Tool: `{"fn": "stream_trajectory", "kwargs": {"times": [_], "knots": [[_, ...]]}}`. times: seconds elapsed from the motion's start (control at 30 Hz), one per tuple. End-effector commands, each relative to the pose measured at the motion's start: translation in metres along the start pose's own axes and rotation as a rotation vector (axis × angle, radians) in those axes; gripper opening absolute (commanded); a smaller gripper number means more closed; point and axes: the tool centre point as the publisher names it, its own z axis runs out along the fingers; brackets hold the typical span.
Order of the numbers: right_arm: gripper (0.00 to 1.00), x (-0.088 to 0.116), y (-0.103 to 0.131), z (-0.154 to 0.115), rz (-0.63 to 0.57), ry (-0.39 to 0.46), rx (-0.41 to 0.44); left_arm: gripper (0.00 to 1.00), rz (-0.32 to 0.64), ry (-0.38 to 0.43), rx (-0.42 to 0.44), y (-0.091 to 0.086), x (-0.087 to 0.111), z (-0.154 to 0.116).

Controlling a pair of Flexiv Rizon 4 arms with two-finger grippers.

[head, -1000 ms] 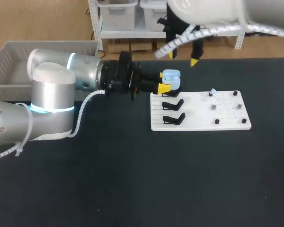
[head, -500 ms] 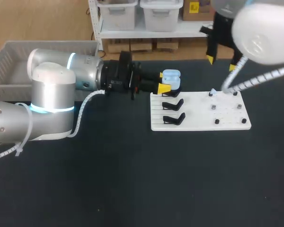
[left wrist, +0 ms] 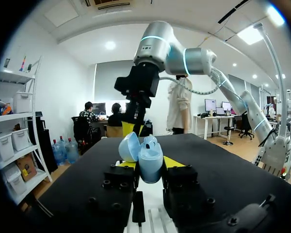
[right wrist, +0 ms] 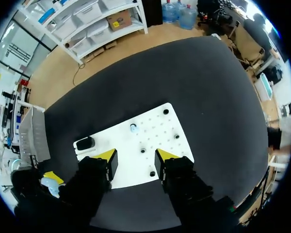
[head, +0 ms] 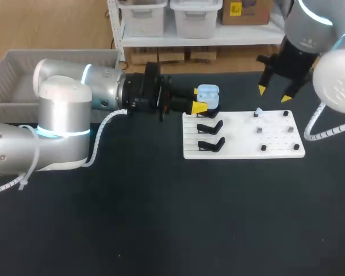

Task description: Pick up each earbud case from the left stands, insert the matching earbuds, close the lid, and place the case in the box.

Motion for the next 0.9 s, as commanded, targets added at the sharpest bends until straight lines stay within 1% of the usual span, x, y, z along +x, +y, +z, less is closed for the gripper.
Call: {"fn": "stream_trajectory", "kwargs": {"times": [0.03, 0.27, 0.5, 0.9], "knots": [[0.49, -0.008, 0.004, 0.021, -0.038, 0.018, 0.002, 0.00, 0.003, -0.002, -0.006, -0.001, 0.001, 0.000], [0.52, -0.009, 0.003, 0.044, -0.121, 0.027, 0.018, 0.00, 0.003, -0.002, -0.006, -0.001, 0.001, 0.000], [0.49, -0.012, -0.001, 0.060, -0.148, 0.055, 0.014, 0.00, 0.003, -0.002, -0.006, -0.001, 0.001, 0.000], [0.47, -0.012, -0.001, 0.071, -0.160, 0.088, -0.009, 0.00, 0.003, -0.002, -0.006, -0.001, 0.001, 0.000]]}}
